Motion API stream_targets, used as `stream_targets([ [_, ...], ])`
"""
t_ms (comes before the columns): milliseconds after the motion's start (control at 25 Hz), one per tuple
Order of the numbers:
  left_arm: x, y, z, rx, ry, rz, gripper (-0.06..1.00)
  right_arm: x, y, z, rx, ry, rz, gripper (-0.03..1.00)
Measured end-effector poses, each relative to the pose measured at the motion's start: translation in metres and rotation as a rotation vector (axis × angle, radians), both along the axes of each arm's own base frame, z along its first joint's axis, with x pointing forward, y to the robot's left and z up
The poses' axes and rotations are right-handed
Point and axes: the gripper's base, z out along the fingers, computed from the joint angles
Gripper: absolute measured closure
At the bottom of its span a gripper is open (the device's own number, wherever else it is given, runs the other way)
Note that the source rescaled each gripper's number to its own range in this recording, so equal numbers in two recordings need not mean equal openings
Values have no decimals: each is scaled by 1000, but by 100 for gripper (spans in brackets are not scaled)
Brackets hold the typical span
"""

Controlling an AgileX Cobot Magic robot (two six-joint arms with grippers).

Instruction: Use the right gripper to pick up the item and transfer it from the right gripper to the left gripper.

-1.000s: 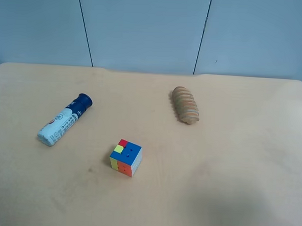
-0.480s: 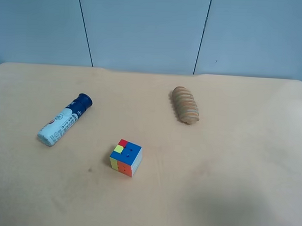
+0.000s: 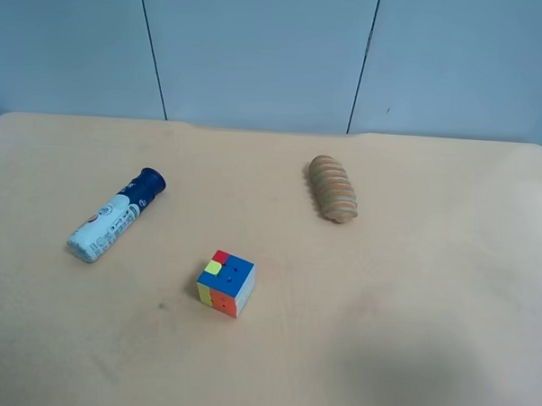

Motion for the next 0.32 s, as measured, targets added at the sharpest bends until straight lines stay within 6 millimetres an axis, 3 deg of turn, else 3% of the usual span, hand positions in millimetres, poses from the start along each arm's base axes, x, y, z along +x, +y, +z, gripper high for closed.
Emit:
stream_targets([
  [320, 0, 0, 0, 0, 0, 0, -6, 0, 0, 0, 0, 0, 0, -3],
])
